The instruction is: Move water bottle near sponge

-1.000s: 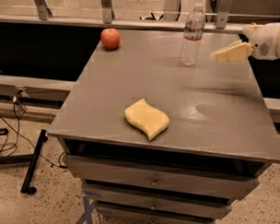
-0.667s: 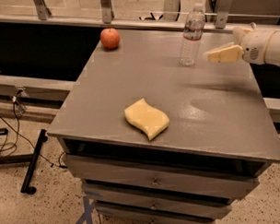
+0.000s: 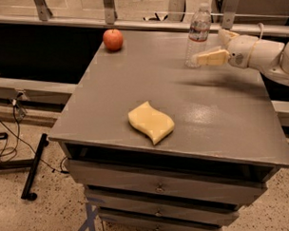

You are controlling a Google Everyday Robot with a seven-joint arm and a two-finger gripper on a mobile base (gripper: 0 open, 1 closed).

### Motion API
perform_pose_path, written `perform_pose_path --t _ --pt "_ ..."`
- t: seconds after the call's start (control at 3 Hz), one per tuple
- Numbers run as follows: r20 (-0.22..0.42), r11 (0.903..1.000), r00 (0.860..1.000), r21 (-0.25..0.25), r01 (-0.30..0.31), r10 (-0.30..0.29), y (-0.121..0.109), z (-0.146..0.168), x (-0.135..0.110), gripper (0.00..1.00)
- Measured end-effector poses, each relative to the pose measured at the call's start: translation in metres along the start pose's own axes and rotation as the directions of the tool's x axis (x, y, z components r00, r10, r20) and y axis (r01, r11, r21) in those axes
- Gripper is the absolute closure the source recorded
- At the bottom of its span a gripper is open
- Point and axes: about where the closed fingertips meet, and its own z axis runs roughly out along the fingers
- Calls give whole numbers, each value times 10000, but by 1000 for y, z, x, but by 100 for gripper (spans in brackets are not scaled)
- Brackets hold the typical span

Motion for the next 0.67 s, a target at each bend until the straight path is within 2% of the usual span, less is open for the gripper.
perform_pose_path --t 0.33,0.67 --pt "117 9989 9996 -390 267 -262 6 31 -3 16" --pt "162 9968 9989 -659 459 -449 13 52 -5 40"
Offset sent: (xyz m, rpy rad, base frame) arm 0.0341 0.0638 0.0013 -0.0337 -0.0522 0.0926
